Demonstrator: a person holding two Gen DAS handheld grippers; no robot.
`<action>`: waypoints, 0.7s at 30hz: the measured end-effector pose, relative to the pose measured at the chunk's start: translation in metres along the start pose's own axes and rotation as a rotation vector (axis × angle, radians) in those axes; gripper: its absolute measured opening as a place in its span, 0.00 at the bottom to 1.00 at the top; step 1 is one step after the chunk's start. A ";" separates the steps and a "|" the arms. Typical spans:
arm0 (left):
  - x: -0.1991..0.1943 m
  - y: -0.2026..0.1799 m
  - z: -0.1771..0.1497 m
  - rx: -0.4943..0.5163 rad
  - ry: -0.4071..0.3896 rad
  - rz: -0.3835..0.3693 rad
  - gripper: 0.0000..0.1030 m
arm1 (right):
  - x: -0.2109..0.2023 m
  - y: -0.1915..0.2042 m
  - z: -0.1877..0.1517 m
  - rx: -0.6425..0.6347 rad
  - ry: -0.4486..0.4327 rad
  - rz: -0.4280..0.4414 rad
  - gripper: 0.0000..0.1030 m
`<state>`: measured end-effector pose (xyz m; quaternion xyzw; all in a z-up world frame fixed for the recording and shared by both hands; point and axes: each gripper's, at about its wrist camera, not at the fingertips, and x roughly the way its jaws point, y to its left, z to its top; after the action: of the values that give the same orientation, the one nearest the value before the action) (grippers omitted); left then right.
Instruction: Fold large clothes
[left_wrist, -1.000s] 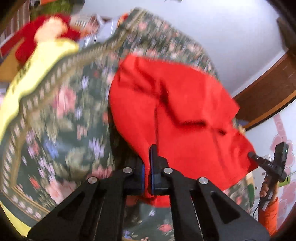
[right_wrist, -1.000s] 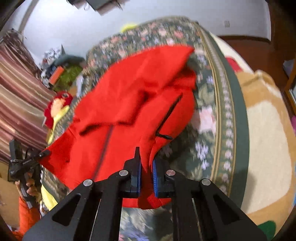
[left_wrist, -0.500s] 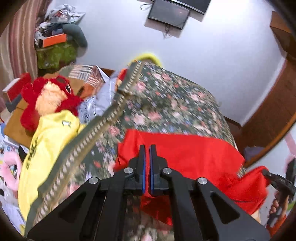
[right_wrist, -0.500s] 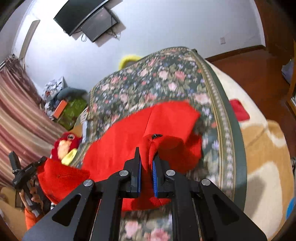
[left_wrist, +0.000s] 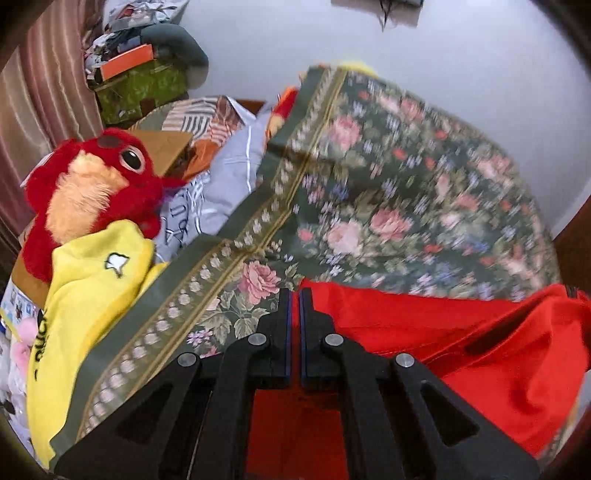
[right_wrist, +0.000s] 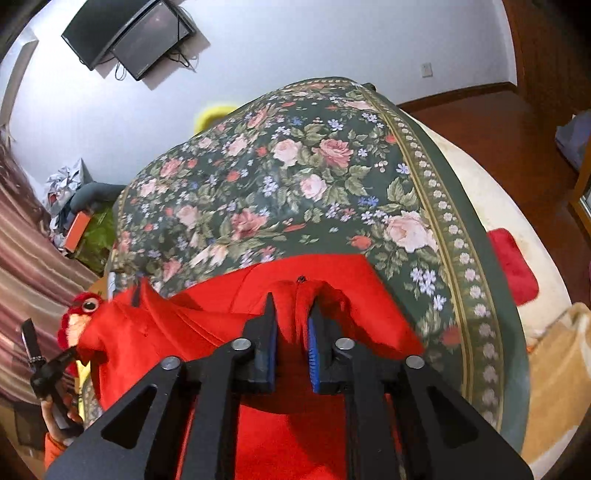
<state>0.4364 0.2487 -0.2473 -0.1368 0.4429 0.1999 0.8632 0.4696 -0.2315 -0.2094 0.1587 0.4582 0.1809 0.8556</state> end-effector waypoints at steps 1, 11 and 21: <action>0.007 -0.003 -0.002 0.016 0.007 0.015 0.02 | 0.000 -0.002 -0.001 -0.012 -0.015 -0.020 0.19; 0.011 -0.018 -0.014 0.189 0.142 -0.040 0.13 | -0.064 -0.005 0.010 -0.074 -0.161 -0.204 0.28; -0.100 -0.033 -0.007 0.210 -0.054 -0.152 0.50 | -0.080 0.051 -0.018 -0.241 -0.088 -0.096 0.42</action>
<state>0.3939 0.1945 -0.1669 -0.0732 0.4262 0.0902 0.8971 0.4046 -0.2205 -0.1385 0.0403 0.4021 0.1862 0.8956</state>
